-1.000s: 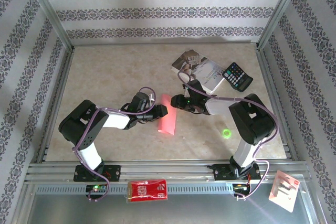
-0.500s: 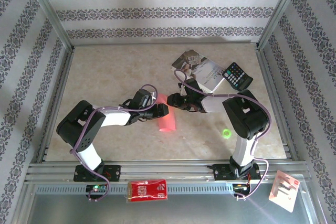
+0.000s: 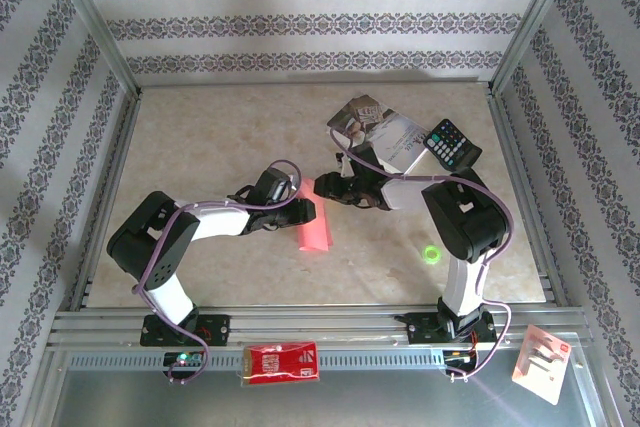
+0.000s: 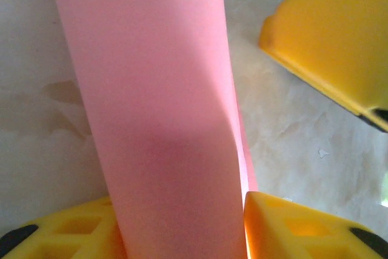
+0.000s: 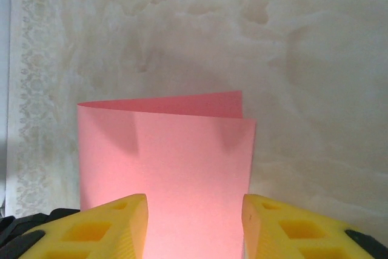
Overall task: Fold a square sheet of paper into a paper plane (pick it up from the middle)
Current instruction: First fold the square sheet of paper in half at the center of the table.
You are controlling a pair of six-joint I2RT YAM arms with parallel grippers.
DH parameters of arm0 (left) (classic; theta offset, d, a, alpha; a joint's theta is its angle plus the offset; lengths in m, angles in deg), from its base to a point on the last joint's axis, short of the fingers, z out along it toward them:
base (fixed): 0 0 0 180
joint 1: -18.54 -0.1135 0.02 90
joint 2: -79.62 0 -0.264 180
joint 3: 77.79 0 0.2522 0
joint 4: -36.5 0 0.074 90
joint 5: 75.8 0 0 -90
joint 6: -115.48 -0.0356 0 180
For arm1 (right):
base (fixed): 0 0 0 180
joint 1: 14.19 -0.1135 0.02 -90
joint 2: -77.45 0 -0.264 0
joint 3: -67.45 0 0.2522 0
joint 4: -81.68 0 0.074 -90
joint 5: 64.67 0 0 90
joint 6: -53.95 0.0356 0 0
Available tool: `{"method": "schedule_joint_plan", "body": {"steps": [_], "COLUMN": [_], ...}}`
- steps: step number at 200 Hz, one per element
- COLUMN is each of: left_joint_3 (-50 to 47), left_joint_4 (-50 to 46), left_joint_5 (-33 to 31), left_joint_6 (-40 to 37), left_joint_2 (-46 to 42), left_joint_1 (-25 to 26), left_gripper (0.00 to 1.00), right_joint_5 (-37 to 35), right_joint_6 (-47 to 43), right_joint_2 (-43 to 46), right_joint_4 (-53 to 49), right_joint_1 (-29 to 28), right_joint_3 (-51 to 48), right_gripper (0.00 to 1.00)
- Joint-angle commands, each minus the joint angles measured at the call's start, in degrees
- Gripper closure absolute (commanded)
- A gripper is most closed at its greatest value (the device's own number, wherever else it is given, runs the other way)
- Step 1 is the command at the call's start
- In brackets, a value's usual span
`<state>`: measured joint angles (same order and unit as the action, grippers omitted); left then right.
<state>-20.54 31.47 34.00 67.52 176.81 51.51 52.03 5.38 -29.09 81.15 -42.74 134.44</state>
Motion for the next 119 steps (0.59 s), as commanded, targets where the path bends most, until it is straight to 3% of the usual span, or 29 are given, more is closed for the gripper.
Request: {"method": "schedule_joint_plan", "body": {"steps": [1, 60, 119], "left_joint_3": [0.77, 3.98, 11.83], "left_joint_4": [-4.73, -5.87, -14.63], "left_joint_5": [-4.35, -4.42, 9.15], "left_joint_6": [0.78, 3.86, -6.30], "left_joint_2": [1.75, 5.93, 9.14], "left_joint_1": [-0.80, -0.28, 0.95], "left_gripper": [0.55, 0.61, 0.65], "right_joint_5": [0.73, 0.13, -1.29], "right_joint_6": [-2.37, -4.02, -7.91], "right_joint_2": [4.96, 12.69, 24.28], "right_joint_4": [-0.61, -2.36, -11.46], "right_joint_1": [2.15, 5.58, 8.02], "right_joint_3": [-2.38, -11.06, -16.67], "right_gripper": [0.54, 0.54, 0.53]}}
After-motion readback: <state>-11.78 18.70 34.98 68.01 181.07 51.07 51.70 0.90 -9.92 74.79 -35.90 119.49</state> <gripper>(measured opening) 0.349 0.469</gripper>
